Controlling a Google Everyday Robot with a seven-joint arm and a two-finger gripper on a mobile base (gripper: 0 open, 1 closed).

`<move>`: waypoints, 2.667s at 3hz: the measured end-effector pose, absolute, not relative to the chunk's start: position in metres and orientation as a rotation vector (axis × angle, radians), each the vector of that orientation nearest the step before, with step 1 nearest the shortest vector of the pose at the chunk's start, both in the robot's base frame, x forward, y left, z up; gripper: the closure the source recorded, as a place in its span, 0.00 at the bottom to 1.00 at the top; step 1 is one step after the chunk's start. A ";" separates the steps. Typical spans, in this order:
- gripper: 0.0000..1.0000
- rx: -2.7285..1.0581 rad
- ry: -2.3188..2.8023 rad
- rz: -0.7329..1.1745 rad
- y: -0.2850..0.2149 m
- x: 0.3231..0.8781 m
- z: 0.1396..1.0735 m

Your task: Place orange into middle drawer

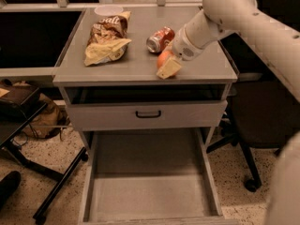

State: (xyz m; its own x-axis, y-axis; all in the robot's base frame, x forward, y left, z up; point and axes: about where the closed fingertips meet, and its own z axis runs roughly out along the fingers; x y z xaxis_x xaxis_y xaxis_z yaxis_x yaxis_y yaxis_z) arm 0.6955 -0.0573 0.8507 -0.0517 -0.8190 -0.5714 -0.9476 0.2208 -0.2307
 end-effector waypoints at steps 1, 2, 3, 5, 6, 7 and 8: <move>1.00 -1.604 1.902 0.245 -0.077 0.634 0.872; 1.00 -1.596 1.912 0.264 -0.092 0.568 0.862; 1.00 -1.596 1.912 0.264 -0.092 0.568 0.862; 1.00 -1.507 1.962 0.362 -0.094 0.562 0.801; 1.00 -1.474 2.014 0.472 -0.084 0.556 0.726; 1.00 -1.452 2.041 0.543 -0.076 0.545 0.682; 1.00 -1.437 2.052 0.555 -0.073 0.540 0.675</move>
Offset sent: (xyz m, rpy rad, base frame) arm -0.1912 -0.0465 0.0165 0.0362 -0.0255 -0.0240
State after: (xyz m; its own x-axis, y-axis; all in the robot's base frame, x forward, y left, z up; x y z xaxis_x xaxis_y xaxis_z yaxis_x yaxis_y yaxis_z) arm 0.5403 -0.0726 0.6747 -0.2621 -0.7058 -0.6581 -0.9413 0.3372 0.0132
